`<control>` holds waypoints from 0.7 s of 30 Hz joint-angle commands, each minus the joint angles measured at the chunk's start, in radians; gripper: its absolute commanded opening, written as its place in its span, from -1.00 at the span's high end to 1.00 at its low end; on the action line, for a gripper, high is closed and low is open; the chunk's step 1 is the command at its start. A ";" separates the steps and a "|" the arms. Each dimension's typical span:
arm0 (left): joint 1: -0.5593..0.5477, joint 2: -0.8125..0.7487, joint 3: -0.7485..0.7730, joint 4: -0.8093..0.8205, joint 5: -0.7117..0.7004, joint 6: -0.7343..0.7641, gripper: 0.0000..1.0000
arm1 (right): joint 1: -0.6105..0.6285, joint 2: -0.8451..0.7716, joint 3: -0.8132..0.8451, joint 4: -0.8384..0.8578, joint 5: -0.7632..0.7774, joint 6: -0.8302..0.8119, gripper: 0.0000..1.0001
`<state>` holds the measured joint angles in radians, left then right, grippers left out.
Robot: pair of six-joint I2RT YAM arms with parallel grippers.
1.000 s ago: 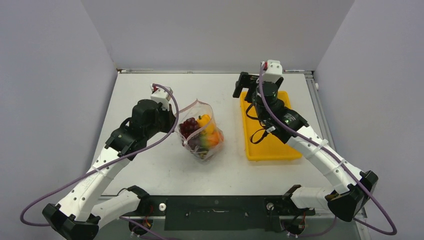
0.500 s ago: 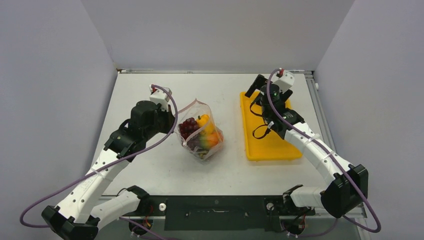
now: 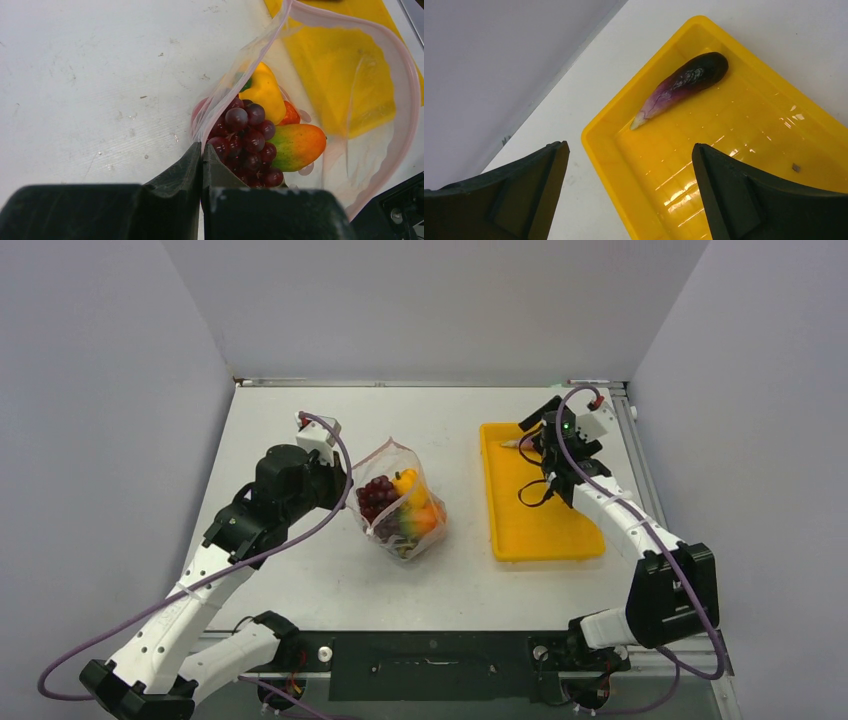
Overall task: Place the food in the zip-top bag and seal the zipper
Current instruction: Pick up the fake vegetable from the bin.
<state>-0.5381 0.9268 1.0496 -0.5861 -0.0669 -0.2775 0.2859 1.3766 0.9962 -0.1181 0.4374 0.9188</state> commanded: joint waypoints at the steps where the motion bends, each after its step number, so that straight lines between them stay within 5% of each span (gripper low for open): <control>1: 0.009 -0.016 0.004 0.059 0.031 -0.008 1.00 | -0.071 0.060 -0.024 0.092 -0.064 0.100 -1.00; 21: 0.012 -0.008 0.004 0.057 0.050 -0.009 1.00 | -0.265 0.334 -0.080 0.331 -0.278 0.389 -0.57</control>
<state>-0.5335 0.9257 1.0439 -0.5793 -0.0383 -0.2802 0.0422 1.6760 0.9260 0.1032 0.2062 1.2098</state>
